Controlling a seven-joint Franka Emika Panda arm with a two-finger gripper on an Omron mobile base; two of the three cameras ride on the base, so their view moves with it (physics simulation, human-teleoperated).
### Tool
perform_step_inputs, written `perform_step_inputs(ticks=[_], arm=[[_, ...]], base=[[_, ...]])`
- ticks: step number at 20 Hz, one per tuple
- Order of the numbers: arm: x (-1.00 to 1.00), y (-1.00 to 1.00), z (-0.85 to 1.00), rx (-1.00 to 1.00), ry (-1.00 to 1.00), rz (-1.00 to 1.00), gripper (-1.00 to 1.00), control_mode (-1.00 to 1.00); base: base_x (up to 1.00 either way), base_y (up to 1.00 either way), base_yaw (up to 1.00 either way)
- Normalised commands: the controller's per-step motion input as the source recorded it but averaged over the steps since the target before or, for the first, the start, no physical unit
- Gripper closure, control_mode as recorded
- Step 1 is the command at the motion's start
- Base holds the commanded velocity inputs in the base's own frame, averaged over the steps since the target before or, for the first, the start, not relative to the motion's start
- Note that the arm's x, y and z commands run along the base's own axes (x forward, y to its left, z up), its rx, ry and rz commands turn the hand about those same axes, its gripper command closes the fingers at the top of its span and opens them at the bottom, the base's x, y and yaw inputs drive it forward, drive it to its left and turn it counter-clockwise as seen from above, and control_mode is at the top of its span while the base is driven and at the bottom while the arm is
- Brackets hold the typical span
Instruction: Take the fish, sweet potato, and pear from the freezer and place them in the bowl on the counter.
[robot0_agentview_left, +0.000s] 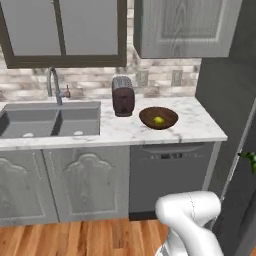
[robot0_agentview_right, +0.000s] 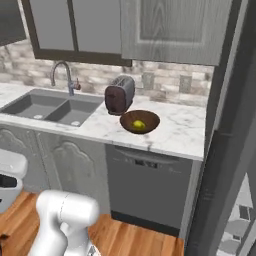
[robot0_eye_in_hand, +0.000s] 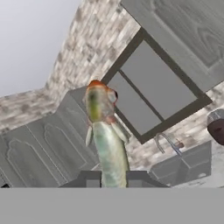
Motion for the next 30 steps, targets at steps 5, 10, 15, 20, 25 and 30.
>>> perform_step_inputs(ticks=[5,10,15,20,25,30], arm=[[0.0,0.0,0.0,0.0,0.0,0.0,1.0,1.0],[0.0,0.0,0.0,0.0,0.0,0.0,1.0,1.0],[0.0,0.0,0.0,0.0,0.0,0.0,1.0,1.0],[0.0,0.0,0.0,0.0,0.0,0.0,1.0,1.0],[0.0,0.0,0.0,0.0,0.0,0.0,1.0,1.0],[0.0,0.0,0.0,0.0,0.0,0.0,1.0,1.0]], base=[[0.79,0.77,-0.3],[0.91,0.19,-0.39],[0.83,-0.14,-0.4],[0.98,0.02,-0.4],[0.76,-0.09,-0.33],[0.85,-0.33,-0.2]])
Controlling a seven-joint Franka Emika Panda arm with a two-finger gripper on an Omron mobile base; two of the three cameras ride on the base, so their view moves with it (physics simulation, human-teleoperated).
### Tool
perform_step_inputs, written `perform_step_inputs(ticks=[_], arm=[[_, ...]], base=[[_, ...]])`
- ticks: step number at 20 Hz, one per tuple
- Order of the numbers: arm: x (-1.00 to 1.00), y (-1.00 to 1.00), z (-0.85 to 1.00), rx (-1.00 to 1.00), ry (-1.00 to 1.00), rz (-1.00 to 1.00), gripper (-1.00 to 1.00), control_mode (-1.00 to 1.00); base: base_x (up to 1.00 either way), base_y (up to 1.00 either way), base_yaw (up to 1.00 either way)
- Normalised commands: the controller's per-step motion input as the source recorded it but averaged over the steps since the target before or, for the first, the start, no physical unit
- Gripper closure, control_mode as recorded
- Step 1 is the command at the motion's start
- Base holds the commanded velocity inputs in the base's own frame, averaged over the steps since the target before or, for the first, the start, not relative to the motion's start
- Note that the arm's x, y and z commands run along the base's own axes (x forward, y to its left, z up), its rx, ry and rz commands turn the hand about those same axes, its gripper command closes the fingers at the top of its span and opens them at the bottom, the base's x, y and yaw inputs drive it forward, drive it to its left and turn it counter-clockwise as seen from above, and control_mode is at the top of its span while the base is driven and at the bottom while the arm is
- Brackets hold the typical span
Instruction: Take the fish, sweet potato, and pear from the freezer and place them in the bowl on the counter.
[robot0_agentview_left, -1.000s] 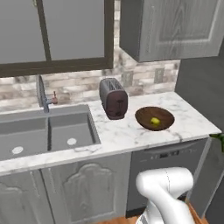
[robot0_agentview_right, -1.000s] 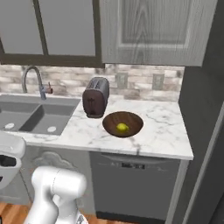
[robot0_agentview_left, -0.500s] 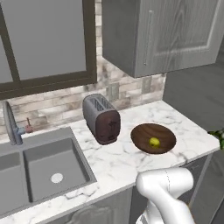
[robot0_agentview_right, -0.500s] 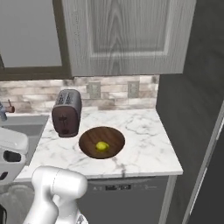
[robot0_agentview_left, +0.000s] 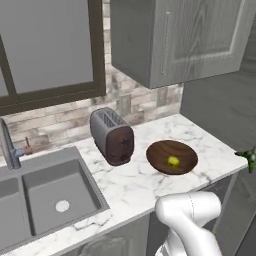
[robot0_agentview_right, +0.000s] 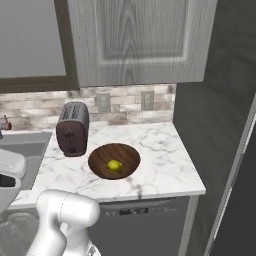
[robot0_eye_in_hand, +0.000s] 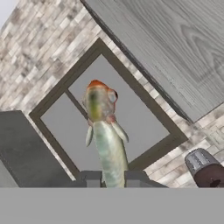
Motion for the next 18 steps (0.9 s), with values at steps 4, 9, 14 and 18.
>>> perform_step_inputs(ticks=[4,9,14,18], arm=[[0.0,0.0,0.0,0.0,0.0,0.0,1.0,1.0],[0.0,0.0,0.0,0.0,0.0,0.0,1.0,1.0],[0.0,0.0,0.0,0.0,0.0,0.0,1.0,1.0],[0.0,0.0,0.0,0.0,0.0,0.0,1.0,1.0]], base=[[0.99,-0.41,0.12],[0.73,-0.37,0.38],[0.3,-0.21,0.29],[0.15,0.0,0.02]])
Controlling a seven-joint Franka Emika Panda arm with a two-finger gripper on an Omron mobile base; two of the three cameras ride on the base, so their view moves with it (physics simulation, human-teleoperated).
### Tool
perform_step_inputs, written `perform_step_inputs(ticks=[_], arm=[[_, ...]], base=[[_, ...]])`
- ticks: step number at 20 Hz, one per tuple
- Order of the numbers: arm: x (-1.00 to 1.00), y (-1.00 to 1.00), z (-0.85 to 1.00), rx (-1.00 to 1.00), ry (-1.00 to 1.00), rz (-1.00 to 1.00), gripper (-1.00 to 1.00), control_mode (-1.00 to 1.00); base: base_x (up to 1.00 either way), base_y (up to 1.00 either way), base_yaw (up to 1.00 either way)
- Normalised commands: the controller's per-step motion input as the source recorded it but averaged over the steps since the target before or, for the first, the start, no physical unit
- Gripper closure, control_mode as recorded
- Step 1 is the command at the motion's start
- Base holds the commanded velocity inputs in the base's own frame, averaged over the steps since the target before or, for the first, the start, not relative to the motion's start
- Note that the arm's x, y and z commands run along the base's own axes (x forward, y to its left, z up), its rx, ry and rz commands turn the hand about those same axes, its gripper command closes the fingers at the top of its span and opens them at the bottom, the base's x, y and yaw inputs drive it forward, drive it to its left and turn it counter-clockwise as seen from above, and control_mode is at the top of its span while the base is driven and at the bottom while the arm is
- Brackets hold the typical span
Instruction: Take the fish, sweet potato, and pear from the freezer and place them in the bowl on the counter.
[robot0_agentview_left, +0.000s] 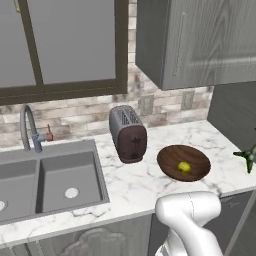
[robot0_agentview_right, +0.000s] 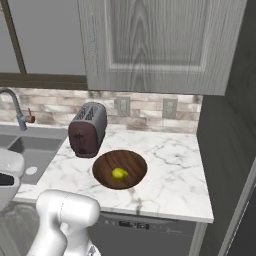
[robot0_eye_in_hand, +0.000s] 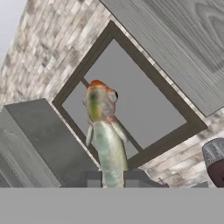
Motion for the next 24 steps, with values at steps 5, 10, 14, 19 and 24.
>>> perform_step_inputs(ticks=[5,10,14,19,24], arm=[[0.07,-0.01,-0.12,0.0,0.0,-0.01,1.0,-1.0],[0.33,-0.28,-0.52,0.0,0.18,-0.12,1.0,-1.0],[0.54,-0.69,-0.81,0.0,0.38,-0.12,1.0,-1.0],[0.49,-0.54,-0.83,0.0,0.35,-0.15,1.0,-1.0],[0.53,-0.06,-0.77,0.0,0.31,-0.17,1.0,-1.0]], base=[[0.14,0.0,0.0],[0.0,0.0,0.0],[0.0,0.0,0.0],[0.0,0.0,0.0],[0.0,0.0,0.0]])
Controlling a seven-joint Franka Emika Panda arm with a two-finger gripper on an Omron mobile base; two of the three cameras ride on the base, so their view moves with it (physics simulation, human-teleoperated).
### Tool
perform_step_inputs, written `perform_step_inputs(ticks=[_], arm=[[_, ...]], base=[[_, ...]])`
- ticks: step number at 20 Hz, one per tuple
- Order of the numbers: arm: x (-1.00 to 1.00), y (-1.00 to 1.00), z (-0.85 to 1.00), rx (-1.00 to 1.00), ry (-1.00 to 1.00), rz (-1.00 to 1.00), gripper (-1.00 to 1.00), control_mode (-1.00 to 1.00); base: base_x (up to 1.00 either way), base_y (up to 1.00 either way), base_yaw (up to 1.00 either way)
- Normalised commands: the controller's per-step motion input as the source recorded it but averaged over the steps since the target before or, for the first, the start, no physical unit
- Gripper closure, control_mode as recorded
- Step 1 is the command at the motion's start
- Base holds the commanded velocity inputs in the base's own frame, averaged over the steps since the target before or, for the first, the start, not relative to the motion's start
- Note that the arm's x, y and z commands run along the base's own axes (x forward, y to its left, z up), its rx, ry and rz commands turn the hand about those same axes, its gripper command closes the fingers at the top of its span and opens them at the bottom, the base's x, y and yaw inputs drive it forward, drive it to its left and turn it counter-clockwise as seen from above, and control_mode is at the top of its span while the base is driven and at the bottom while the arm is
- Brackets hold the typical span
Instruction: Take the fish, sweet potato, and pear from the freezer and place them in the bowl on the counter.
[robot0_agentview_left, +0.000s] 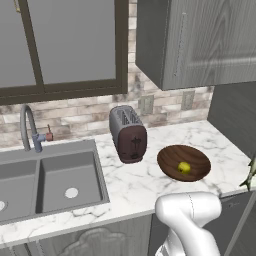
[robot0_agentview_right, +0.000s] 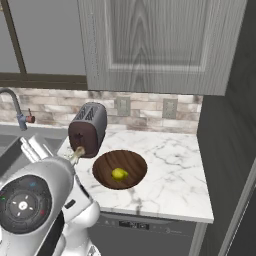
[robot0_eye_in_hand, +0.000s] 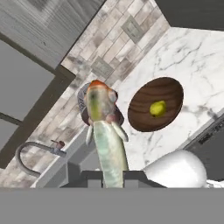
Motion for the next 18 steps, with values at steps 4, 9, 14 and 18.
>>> perform_step_inputs(ticks=[4,9,14,18], arm=[[0.65,0.0,-0.49,0.0,0.1,-0.11,1.0,-1.0],[0.81,0.0,-0.26,0.0,0.07,-0.03,1.0,-1.0],[0.73,0.0,-0.45,0.0,0.1,0.0,1.0,-1.0],[0.59,0.0,-0.49,0.0,0.11,0.0,1.0,-1.0]], base=[[0.0,0.0,0.0],[0.0,0.0,0.0],[0.0,0.0,0.0],[0.0,0.0,0.0]])
